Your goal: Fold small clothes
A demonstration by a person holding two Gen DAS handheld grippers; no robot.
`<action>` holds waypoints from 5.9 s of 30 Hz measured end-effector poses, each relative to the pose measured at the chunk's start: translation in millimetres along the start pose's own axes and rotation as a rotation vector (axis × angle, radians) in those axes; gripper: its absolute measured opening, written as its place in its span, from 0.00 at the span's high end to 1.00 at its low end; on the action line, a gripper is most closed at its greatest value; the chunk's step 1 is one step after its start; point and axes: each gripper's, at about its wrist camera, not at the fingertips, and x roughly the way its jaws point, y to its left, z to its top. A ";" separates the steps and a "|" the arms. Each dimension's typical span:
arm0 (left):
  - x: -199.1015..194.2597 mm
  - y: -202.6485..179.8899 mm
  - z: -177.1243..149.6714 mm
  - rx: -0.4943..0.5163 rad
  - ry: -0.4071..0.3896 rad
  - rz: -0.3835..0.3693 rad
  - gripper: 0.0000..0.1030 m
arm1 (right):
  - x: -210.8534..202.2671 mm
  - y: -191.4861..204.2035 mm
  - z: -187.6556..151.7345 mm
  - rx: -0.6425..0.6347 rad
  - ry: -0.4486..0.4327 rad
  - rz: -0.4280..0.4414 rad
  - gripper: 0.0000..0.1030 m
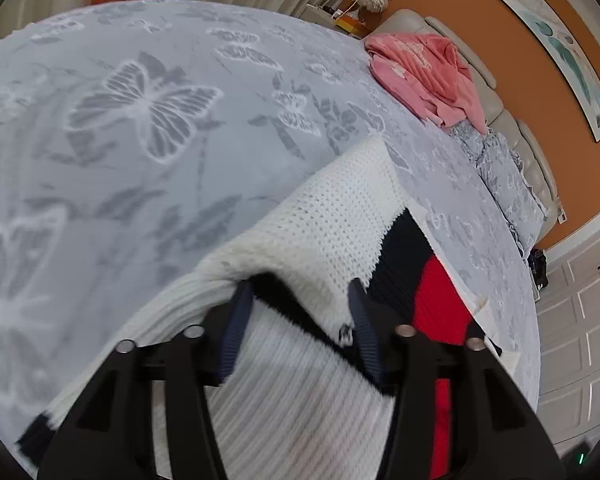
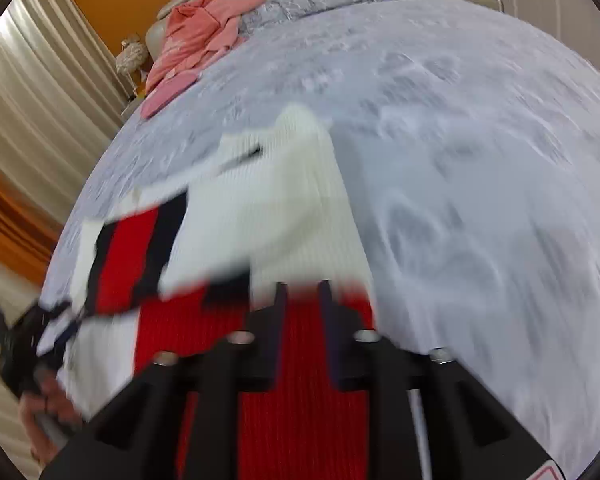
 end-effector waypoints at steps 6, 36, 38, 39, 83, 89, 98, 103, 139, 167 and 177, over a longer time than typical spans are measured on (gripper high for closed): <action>-99.9 48.6 -22.4 0.137 0.029 0.021 0.24 | -64.9 -27.6 -94.4 0.019 0.224 0.033 0.44; -276.4 104.0 -122.7 0.190 0.411 -0.142 0.97 | -231.9 -42.1 -206.4 0.150 0.087 0.154 0.94; -300.7 106.5 -133.9 0.197 0.421 -0.161 0.97 | -251.6 -47.1 -220.5 0.142 0.085 0.155 0.94; -318.4 112.9 -139.8 0.204 0.423 -0.167 0.97 | -263.0 -49.3 -232.2 0.137 0.091 0.155 0.94; -108.0 -13.3 -47.3 0.338 0.106 0.036 0.23 | -92.7 -58.5 -49.3 0.089 -0.133 0.076 0.31; -110.8 -28.6 -68.2 0.501 0.089 0.071 0.20 | -70.8 -59.0 -67.9 0.000 -0.043 0.017 0.32; -41.8 -30.1 -64.6 0.523 0.254 0.129 0.76 | -32.0 -59.8 -44.1 0.033 0.047 0.093 0.91; -38.8 -17.4 -62.8 0.546 0.237 0.155 0.76 | -14.4 -99.5 -40.8 0.111 0.052 0.022 0.93; -163.4 25.3 -140.2 0.465 0.328 0.190 0.19 | -112.5 -60.7 -171.5 0.026 0.134 -0.050 0.40; -203.7 38.5 -124.3 0.537 0.365 0.171 0.29 | -166.5 -91.1 -143.8 -0.031 0.095 -0.038 0.50; -83.7 -29.7 -91.2 0.529 0.379 0.143 0.57 | -56.0 -48.3 -68.5 -0.089 0.173 -0.049 0.72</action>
